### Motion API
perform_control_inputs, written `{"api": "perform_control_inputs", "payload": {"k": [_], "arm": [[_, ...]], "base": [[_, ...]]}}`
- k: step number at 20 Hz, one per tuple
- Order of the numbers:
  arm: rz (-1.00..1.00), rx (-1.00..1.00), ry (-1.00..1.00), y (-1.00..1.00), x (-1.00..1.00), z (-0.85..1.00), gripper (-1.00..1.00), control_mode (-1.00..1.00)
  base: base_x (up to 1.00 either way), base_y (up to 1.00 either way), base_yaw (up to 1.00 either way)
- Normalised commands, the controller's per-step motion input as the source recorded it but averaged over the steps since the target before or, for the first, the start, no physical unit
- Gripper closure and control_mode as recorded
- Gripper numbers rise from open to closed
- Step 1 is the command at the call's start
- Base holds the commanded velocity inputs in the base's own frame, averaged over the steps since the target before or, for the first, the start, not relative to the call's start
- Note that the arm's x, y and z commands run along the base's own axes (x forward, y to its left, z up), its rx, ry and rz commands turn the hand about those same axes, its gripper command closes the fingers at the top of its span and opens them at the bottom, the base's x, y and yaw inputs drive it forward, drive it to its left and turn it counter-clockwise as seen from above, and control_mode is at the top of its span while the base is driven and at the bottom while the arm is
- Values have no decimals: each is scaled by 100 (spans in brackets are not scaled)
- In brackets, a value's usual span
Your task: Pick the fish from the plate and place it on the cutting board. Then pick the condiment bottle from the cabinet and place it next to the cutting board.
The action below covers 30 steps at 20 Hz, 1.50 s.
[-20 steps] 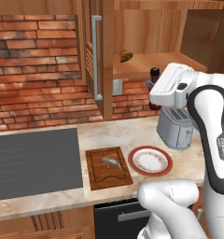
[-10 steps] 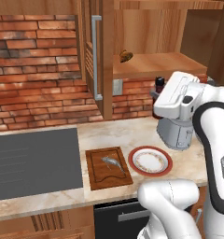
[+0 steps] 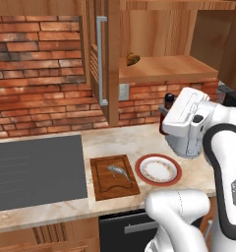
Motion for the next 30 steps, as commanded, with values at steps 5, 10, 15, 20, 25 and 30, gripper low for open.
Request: {"api": "perform_control_inputs", "payload": {"k": [5, 10, 15, 20, 25, 30], "arm": [[0, 3, 1, -2, -12, -23, 100, -100], [0, 1, 1, -12, -11, -16, 100, -100], [0, 0, 0, -16, -13, -4, 100, -100], [0, 0, 0, -11, -16, -17, 100, -100], [0, 0, 0, -5, -13, -35, 100, -100], [0, 0, 0, -1, -8, -43, 100, -100]], "base": [[0, 0, 0], [0, 0, 0], [0, 0, 0], [0, 0, 0], [0, 0, 0], [0, 0, 0]]}}
